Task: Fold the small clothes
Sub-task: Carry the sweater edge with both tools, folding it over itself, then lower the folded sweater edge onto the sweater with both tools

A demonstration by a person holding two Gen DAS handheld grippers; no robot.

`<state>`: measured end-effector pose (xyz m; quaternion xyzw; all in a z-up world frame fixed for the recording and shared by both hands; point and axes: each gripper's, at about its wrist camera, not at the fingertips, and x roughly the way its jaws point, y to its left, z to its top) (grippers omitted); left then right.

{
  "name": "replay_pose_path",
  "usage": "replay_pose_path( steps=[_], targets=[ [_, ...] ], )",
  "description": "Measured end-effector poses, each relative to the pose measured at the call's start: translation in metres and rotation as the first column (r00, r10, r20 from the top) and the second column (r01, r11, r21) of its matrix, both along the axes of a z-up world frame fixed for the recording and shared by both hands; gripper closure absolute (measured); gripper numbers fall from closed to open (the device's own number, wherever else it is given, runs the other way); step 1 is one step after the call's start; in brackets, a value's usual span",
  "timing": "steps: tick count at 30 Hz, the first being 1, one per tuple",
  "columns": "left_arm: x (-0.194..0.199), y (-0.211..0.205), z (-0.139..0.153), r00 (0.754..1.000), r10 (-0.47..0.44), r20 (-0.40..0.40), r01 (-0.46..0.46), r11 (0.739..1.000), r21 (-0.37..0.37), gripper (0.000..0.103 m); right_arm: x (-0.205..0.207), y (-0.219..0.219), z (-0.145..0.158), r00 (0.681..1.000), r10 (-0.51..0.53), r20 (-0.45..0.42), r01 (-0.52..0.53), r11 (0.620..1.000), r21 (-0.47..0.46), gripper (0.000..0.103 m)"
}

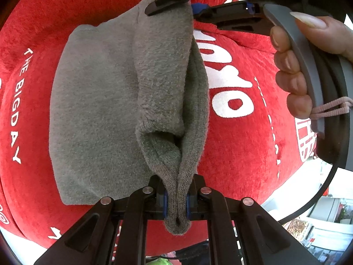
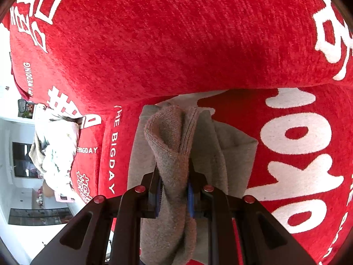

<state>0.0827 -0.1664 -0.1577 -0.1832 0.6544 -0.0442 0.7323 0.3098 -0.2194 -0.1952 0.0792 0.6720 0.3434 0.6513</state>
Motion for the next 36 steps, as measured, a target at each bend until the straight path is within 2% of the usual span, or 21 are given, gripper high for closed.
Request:
replay_pose_path(
  steps=[16,24,36],
  targets=[
    [0.002,-0.008,-0.014,1.000,-0.003,-0.026,0.003,1.000,0.004,0.091,-0.002,-0.015,-0.016,1.000,-0.026,-0.013,0.026,0.999,0.026,0.083],
    [0.006,-0.010,-0.030,0.999,-0.004,-0.053,0.005,1.000,0.011,0.091,0.000,-0.022,-0.036,0.998,-0.051,-0.031,0.052,0.999,0.012,0.083],
    [0.006,-0.015,-0.038,0.998,-0.014,-0.061,0.015,1.000,0.023,0.091,0.003,-0.025,-0.053,0.998,-0.056,-0.025,0.056,0.998,-0.011,0.083]
  ],
)
